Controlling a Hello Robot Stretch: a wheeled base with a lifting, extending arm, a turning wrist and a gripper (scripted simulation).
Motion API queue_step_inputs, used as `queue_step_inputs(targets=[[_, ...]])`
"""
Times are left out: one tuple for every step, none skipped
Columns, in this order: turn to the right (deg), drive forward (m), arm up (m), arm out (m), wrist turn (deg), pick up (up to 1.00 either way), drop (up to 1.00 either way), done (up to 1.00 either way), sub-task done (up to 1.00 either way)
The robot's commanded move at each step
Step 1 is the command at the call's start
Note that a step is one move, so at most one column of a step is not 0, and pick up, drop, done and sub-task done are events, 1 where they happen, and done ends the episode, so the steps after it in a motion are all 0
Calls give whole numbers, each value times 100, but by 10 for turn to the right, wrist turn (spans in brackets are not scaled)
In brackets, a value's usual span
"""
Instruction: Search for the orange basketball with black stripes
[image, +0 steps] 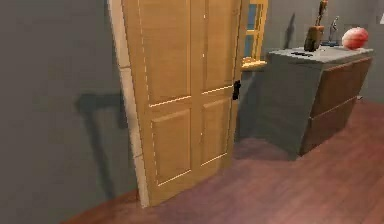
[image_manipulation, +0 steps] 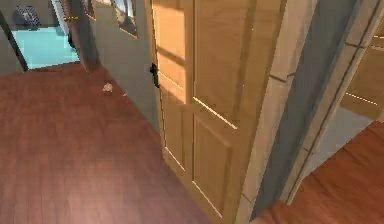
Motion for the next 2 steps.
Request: queue_step_inputs(targets=[[450, 0, 0, 0, 0, 0, 0, 0, 0], [90, 0, 0, 0, 0, 0, 0, 0, 0]])
